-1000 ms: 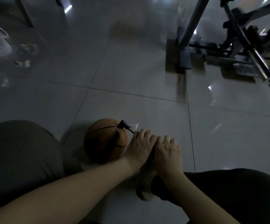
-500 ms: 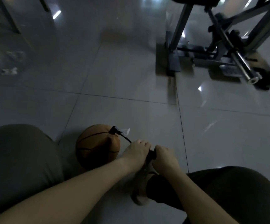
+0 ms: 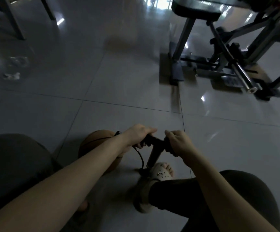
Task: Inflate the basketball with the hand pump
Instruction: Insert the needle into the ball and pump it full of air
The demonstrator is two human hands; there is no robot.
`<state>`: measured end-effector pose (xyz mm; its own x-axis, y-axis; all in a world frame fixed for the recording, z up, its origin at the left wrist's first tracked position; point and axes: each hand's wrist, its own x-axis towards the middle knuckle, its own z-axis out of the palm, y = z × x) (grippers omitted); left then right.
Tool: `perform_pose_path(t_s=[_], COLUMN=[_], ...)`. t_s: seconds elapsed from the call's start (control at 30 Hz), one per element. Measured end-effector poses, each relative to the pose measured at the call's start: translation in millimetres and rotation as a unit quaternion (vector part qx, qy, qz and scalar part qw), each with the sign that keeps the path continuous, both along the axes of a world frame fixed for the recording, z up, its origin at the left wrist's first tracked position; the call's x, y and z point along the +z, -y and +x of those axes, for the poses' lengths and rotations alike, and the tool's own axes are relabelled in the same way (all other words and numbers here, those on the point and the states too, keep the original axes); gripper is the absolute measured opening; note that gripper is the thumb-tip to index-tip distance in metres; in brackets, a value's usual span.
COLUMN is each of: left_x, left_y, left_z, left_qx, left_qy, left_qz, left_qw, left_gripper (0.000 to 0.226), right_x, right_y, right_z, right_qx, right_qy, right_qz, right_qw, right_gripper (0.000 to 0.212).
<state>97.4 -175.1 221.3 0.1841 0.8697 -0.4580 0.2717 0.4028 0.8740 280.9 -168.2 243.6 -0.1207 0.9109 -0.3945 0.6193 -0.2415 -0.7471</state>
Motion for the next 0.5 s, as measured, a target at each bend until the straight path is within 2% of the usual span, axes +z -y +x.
perform_pose_path(t_s=[0.13, 0.23, 0.3, 0.4, 0.5], left_x=[-34, -59, -71, -93, -107], left_y=[5, -2, -7, -10, -17], left_z=[12, 13, 14, 19, 26], left_qx=[-0.016, -0.089, -0.103, -0.101, -0.025], left_qy=[-0.05, -0.153, -0.192, -0.176, -0.125], left_qz=[-0.068, -0.083, -0.114, -0.151, -0.183], left_qw=[0.996, 0.981, 0.969, 0.968, 0.975], left_gripper=[0.038, 0.01, 0.021, 0.017, 0.032], right_x=[-32, -63, -83, -104, -115], right_y=[-3, -3, -5, -11, -19], right_z=[-1, -2, -5, -9, -8], right_qx=[0.002, 0.016, 0.045, 0.081, 0.026], right_qy=[0.016, 0.039, 0.092, 0.151, 0.134], right_qz=[-0.102, -0.19, -0.177, -0.169, -0.194], right_qw=[0.995, 0.981, 0.979, 0.971, 0.971], right_gripper=[0.05, 0.042, 0.037, 0.037, 0.041])
